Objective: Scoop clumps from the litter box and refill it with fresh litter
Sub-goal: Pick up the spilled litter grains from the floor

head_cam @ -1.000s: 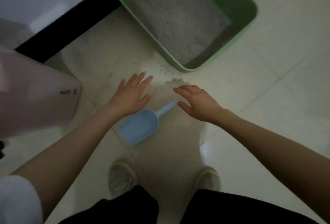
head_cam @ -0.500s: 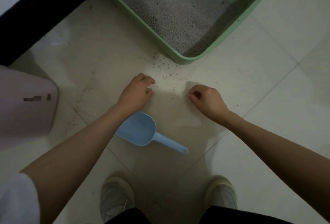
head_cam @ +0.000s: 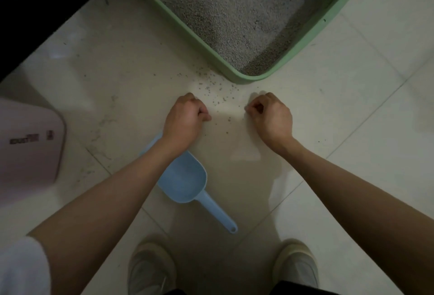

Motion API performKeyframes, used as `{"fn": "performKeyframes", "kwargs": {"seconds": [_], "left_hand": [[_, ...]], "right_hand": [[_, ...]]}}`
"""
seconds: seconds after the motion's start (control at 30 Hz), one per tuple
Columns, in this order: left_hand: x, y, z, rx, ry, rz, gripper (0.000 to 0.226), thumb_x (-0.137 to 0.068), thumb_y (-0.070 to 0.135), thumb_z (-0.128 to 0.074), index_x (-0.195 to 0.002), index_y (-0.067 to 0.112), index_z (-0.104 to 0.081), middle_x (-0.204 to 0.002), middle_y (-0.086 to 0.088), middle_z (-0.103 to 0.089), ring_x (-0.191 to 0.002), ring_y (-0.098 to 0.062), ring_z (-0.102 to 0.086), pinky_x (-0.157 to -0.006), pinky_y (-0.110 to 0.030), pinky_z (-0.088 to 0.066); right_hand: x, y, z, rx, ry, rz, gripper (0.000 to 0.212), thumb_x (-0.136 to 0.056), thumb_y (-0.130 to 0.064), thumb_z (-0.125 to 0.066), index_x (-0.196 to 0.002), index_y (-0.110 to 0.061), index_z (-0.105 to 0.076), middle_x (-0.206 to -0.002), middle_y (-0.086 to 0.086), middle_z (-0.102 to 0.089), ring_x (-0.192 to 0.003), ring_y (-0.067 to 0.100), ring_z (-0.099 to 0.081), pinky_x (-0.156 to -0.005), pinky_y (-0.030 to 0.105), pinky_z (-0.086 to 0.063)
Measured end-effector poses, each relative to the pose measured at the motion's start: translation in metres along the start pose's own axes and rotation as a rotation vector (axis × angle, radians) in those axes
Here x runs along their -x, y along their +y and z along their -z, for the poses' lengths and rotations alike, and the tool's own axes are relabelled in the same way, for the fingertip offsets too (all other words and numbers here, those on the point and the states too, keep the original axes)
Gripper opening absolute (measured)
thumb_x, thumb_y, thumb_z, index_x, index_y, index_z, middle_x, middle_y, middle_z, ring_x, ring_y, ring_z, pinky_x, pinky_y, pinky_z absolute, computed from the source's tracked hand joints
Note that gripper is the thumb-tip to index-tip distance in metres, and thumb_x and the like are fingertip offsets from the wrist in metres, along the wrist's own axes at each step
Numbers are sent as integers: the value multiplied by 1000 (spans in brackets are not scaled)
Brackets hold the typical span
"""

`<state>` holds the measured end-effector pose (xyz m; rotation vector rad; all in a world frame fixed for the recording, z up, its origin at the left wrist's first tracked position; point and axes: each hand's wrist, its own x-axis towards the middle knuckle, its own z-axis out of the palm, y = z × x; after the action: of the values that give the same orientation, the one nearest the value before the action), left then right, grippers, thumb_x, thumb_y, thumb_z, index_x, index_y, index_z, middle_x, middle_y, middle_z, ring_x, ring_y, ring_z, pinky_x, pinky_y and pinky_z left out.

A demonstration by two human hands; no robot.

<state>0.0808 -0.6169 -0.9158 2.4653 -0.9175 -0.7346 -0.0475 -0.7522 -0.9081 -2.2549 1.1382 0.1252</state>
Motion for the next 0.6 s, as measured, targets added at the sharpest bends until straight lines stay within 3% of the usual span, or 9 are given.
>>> {"fn": "performKeyframes", "kwargs": {"seconds": [0.13, 0.2, 0.27, 0.33, 0.37, 0.43, 0.5, 0.53, 0.6], "left_hand": [[-3, -1, 3, 18, -45, -7, 6, -83, 8, -65, -82, 3, -67, -92, -10, -59, -92, -22, -53, -75, -16, -32], [-3, 4, 11, 217, -14, 121, 3, -82, 9, -65, -80, 7, -65, -84, -1, -62, -78, -12, -55, -69, -12, -36], [-2, 11, 21, 542, 1, 250, 10, -81, 5, -67, -74, 11, -62, -77, 1, -63, -69, -7, -56, -67, -13, -44], [-1, 19, 31, 850, -32, 316, 14, -81, -2, -65, -76, 10, -60, -75, -4, -63, -63, -8, -58, -64, -16, -50], [0, 23, 35, 965, -61, 349, 14, -82, -4, -62, -79, 9, -60, -76, -7, -62, -63, -9, -58, -62, -15, -50], [-2, 30, 41, 1088, -92, 443, 18, -84, -11, -51, -80, 4, -59, -75, -10, -59, -62, -14, -56, -58, -17, -48], [-6, 31, 40, 1038, -73, 528, 24, -82, -12, -41, -74, 3, -59, -67, -10, -56, -58, -16, -50, -53, -21, -41], [-8, 31, 39, 951, -64, 541, 24, -82, -8, -41, -72, 3, -59, -64, -9, -54, -56, -17, -47, -53, -23, -38], [-12, 27, 33, 669, -63, 487, 18, -86, 4, -49, -75, 6, -63, -66, -4, -56, -61, -16, -49, -59, -25, -39]], "right_hand": [[0, -2, 4, -84, -11, -1, 18, -90, -22, -58, -90, -6, -67, -96, 9, -63, -83, 23, -56, -69, 25, -35], [1, -5, 9, -411, 12, -154, 14, -87, -13, -60, -78, -5, -66, -77, 6, -62, -67, 13, -53, -66, 21, -38], [1, -9, 15, -911, -63, -365, 18, -86, 0, -58, -68, -5, -60, -67, 8, -58, -52, 7, -53, -57, 18, -45], [1, -13, 19, -1338, -186, -507, 21, -87, 8, -52, -70, -2, -57, -65, 10, -58, -46, 5, -56, -51, 13, -47], [1, -14, 20, -1438, -224, -548, 20, -87, 10, -50, -72, 0, -57, -64, 10, -59, -47, 6, -58, -49, 12, -48], [1, -15, 23, -1483, -256, -558, 21, -87, 13, -46, -73, 0, -56, -60, 9, -59, -48, 8, -58, -48, 13, -48], [0, -14, 24, -1443, -229, -527, 23, -86, 13, -43, -73, -3, -54, -59, 8, -57, -50, 12, -54, -47, 16, -45], [-1, -13, 24, -1325, -202, -483, 23, -86, 11, -44, -73, -4, -55, -61, 8, -55, -53, 15, -51, -49, 19, -43], [-7, -11, 23, -815, -155, -316, 17, -88, -1, -49, -76, -8, -59, -67, 6, -56, -62, 18, -50, -59, 24, -40]]}}
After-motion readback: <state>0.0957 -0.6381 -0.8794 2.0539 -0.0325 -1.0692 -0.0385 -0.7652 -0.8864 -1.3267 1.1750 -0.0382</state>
